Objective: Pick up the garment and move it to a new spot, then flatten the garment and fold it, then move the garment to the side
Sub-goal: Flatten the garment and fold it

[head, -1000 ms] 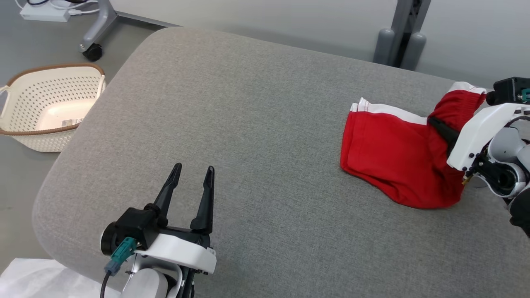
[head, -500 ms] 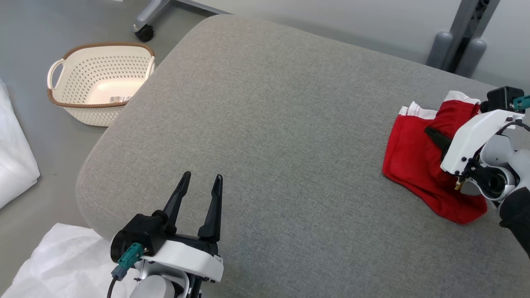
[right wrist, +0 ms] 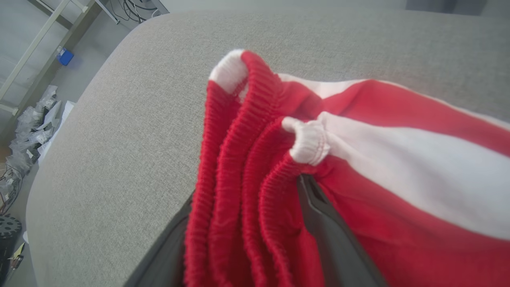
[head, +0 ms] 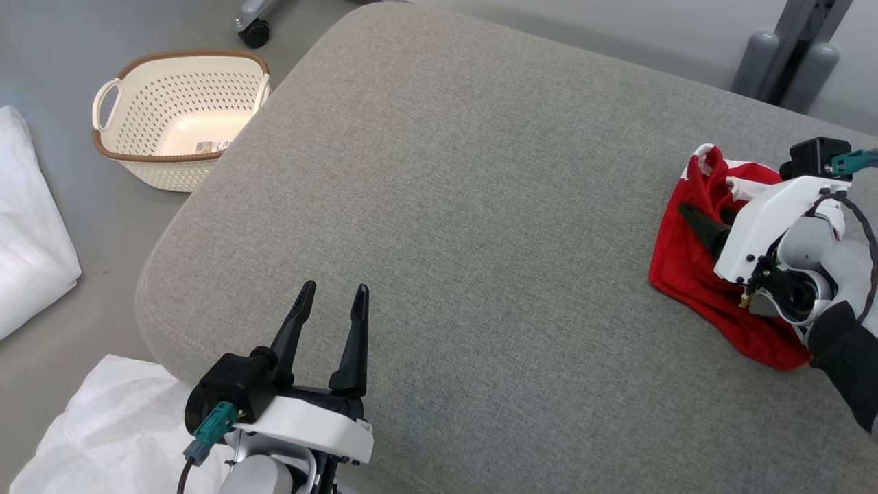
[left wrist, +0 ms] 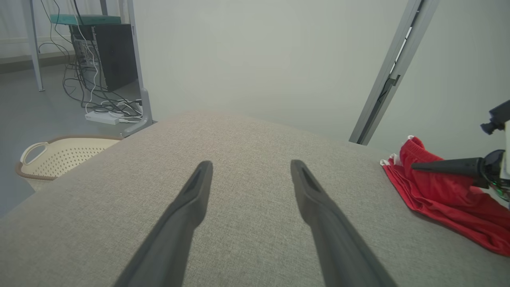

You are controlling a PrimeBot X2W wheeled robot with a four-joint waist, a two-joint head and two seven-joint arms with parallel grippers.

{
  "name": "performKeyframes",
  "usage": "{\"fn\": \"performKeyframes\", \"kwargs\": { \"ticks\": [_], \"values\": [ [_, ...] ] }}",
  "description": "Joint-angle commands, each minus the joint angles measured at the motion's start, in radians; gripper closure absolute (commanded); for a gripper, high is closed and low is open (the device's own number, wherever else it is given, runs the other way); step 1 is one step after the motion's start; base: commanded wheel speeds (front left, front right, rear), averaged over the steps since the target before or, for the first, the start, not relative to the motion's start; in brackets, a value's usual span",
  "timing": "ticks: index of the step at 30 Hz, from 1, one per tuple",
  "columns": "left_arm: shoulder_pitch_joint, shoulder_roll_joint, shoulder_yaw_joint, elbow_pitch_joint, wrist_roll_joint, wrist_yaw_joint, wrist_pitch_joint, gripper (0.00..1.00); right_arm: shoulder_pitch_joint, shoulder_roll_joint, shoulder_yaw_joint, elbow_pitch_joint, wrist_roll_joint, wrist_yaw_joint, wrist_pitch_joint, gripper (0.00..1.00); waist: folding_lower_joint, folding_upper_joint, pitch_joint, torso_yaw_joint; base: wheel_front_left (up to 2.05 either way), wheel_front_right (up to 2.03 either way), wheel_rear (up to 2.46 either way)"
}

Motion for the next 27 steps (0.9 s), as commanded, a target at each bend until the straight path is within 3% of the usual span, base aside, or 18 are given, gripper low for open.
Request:
{"fn": "performKeyframes", "kwargs": {
  "ticks": [1,10,17,23,27],
  "values": [
    [0.006,0.004,0.0,0.0,-0.002,0.004,-0.003,0.0,-0.012,0.012,0.004,0.005,0.001,0.0,-0.008,0.0,0.0,0.0,-0.005,-0.002,0.0,0.0,0.0],
    [-0.004,0.003,0.008,0.026,0.016,-0.013,-0.003,0.0,-0.018,0.037,0.033,0.017,-0.016,0.0,-0.038,0.0,0.0,0.0,-0.065,-0.019,0.0,0.0,0.0],
    [0.012,0.003,0.041,0.038,0.038,-0.03,-0.003,0.0,-0.046,0.058,0.05,-0.046,-0.017,0.0,-0.078,0.0,0.0,0.0,-0.125,-0.084,0.0,0.0,0.0],
    [0.014,0.004,0.067,0.038,0.056,-0.045,-0.003,0.0,-0.065,0.031,0.101,-0.085,-0.101,0.0,-0.195,0.0,0.0,0.0,-0.17,-0.153,0.0,0.0,0.0],
    [0.017,0.003,0.084,0.033,0.063,-0.053,-0.003,0.0,-0.054,0.001,0.144,-0.085,-0.19,0.0,-0.34,0.0,0.0,0.0,-0.191,-0.203,0.0,0.0,0.0]
  ]
}}
